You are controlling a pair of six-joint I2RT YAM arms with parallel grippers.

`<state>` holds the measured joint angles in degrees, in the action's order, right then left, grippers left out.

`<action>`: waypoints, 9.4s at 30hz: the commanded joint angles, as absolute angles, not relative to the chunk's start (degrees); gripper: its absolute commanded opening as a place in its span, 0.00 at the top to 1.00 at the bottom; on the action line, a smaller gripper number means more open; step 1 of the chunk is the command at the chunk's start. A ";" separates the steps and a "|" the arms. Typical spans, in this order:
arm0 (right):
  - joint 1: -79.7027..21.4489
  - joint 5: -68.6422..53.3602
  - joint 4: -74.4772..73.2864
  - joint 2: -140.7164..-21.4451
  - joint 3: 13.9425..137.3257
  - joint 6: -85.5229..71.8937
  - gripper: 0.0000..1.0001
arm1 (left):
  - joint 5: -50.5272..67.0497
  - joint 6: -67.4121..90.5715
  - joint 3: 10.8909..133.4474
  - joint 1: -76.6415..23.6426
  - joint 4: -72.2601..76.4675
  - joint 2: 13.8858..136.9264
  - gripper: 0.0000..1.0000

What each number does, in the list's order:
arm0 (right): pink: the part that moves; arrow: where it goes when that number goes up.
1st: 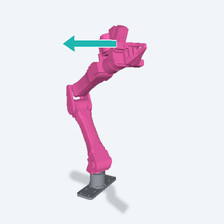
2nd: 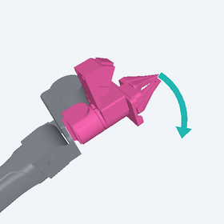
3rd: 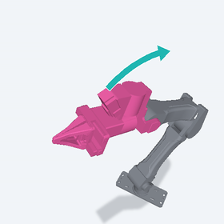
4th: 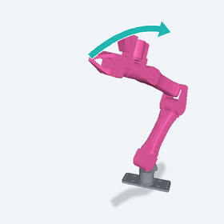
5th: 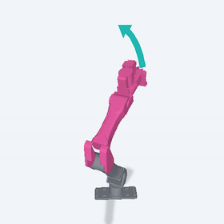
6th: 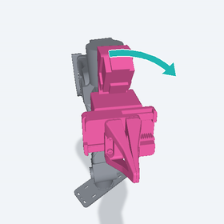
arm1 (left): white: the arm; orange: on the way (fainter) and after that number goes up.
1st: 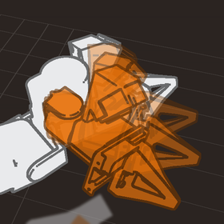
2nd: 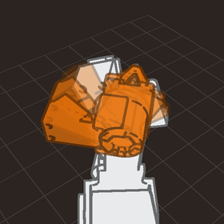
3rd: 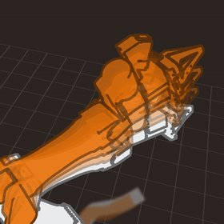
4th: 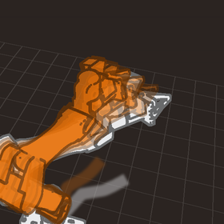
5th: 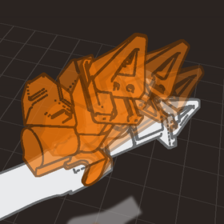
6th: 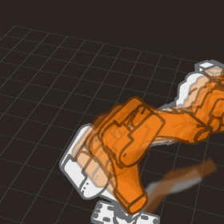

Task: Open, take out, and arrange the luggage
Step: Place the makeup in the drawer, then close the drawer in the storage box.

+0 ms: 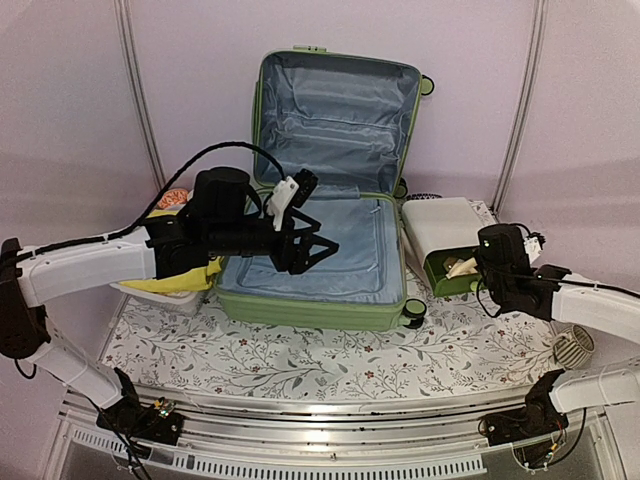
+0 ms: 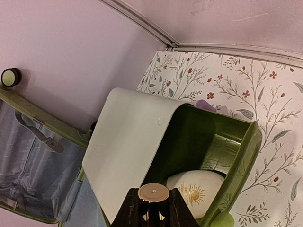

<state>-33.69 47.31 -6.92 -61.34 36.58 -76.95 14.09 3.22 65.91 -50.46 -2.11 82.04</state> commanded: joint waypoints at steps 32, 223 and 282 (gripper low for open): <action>-30.23 41.00 -28.12 -64.56 53.54 -60.28 0.01 | 12.70 3.10 65.04 -48.67 -2.10 80.76 0.20; -4.86 -16.75 9.11 -68.49 28.88 -35.72 0.96 | 3.61 13.09 47.16 -40.52 4.95 65.76 0.02; -4.04 4.34 6.15 -45.97 18.64 -19.17 0.33 | -12.93 20.47 35.69 -28.84 6.35 58.21 0.02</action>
